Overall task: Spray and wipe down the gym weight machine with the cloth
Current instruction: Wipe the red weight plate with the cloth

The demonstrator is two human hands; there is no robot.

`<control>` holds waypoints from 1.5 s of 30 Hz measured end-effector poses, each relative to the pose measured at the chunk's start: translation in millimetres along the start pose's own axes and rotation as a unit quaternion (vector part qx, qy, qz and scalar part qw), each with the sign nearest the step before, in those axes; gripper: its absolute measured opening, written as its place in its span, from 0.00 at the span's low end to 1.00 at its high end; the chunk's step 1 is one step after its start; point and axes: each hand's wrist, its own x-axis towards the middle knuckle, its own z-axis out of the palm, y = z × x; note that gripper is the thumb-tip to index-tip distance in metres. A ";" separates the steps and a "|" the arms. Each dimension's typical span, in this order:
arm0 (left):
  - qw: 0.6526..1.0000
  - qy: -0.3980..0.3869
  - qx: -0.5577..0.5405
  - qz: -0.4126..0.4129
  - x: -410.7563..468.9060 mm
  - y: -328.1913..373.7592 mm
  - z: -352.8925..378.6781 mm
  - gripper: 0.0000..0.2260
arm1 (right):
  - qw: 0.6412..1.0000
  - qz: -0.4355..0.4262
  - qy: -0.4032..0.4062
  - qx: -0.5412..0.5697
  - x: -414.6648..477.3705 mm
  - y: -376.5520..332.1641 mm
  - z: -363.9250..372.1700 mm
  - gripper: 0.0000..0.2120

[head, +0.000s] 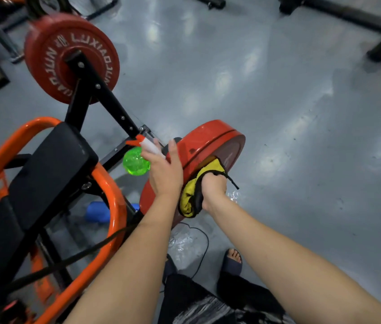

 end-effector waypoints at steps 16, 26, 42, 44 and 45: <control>0.985 0.016 0.159 0.056 16.7 18.2 41.4 0.23 | 0.971 -0.224 0.016 -0.078 -1.9 -4.1 7.0 0.18; 0.990 0.015 0.139 0.032 14.2 7.1 34.0 0.28 | 0.994 -0.082 0.048 0.054 94.8 -77.2 -13.4 0.31; 0.988 0.010 0.146 0.057 7.3 5.7 22.9 0.23 | 0.993 -0.011 0.031 0.113 114.9 -78.3 -8.8 0.59; 0.988 0.012 0.141 0.054 7.3 2.5 21.4 0.23 | 0.995 -0.006 0.008 0.098 113.9 -75.1 -11.4 0.46; 0.989 0.014 0.141 0.051 7.3 0.7 20.5 0.23 | 0.993 0.004 -0.013 0.116 112.3 -66.4 -12.6 0.44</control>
